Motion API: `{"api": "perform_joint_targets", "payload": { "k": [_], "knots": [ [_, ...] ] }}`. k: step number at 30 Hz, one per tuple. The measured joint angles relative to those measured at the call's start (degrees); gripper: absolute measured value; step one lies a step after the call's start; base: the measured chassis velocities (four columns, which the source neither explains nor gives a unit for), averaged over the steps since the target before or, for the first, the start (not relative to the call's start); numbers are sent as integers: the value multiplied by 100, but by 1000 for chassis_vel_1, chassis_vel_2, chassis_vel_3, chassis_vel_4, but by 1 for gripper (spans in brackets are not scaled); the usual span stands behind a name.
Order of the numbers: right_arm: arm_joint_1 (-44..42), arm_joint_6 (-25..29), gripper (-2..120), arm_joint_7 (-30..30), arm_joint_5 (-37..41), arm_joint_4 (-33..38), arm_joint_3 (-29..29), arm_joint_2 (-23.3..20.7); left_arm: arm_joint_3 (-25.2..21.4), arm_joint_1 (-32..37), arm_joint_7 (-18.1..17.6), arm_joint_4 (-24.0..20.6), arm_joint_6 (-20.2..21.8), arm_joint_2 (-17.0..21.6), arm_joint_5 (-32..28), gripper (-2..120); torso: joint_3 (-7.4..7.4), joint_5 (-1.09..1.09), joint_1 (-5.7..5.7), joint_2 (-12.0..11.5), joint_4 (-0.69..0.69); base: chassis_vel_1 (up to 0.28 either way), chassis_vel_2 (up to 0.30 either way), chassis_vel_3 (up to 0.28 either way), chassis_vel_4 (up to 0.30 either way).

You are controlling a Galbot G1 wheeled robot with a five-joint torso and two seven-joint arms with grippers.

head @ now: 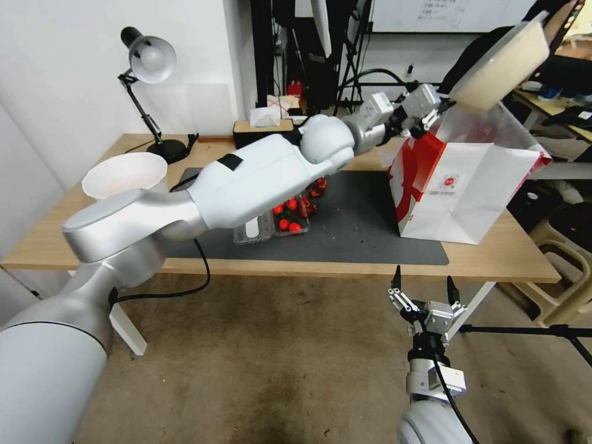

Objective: Pick up the trash from the table and place it into the takeout bag.

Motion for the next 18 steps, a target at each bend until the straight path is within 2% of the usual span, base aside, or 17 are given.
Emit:
{"api": "perform_joint_targets", "payload": {
  "k": [3,5,6,8,9,11,13,16,17,18],
  "knots": [
    [-5,8,100,2,2,0,4,3,1,23,-39,21,4,-6,50,0,0,0,0,0,0,0,0,0,0],
    [-2,12,100,3,5,0,3,13,1,27,-82,27,29,4,70,8,0,0,0,0,1,0,0,0,0],
    [-2,12,100,3,5,0,3,13,1,27,-82,27,29,4,70,8,0,0,0,0,1,0,0,0,0],
    [9,12,100,3,6,-1,-4,22,0,27,-106,39,47,11,74,18,0,-1,0,0,1,0,0,0,0],
    [9,12,100,3,6,-1,-4,22,0,27,-106,39,47,11,74,18,0,-1,0,0,1,0,0,0,0],
    [21,13,100,3,7,-6,-8,24,-16,35,-135,54,58,28,76,27,0,0,0,0,1,0,0,0,0],
    [25,13,100,3,7,-8,-8,24,-25,41,-145,53,60,34,76,31,0,-1,0,0,1,0,0,0,0],
    [20,13,100,3,9,-11,-7,23,-145,96,-222,25,65,90,77,45,0,-1,0,0,0,0,0,0,0],
    [20,13,100,3,9,-11,-7,23,-145,96,-222,25,65,90,77,45,0,-1,0,0,0,0,0,0,0],
    [15,14,100,3,10,-11,-6,23,-222,132,-252,-18,68,144,77,52,0,-1,0,0,0,0,0,0,0]
  ]
}}
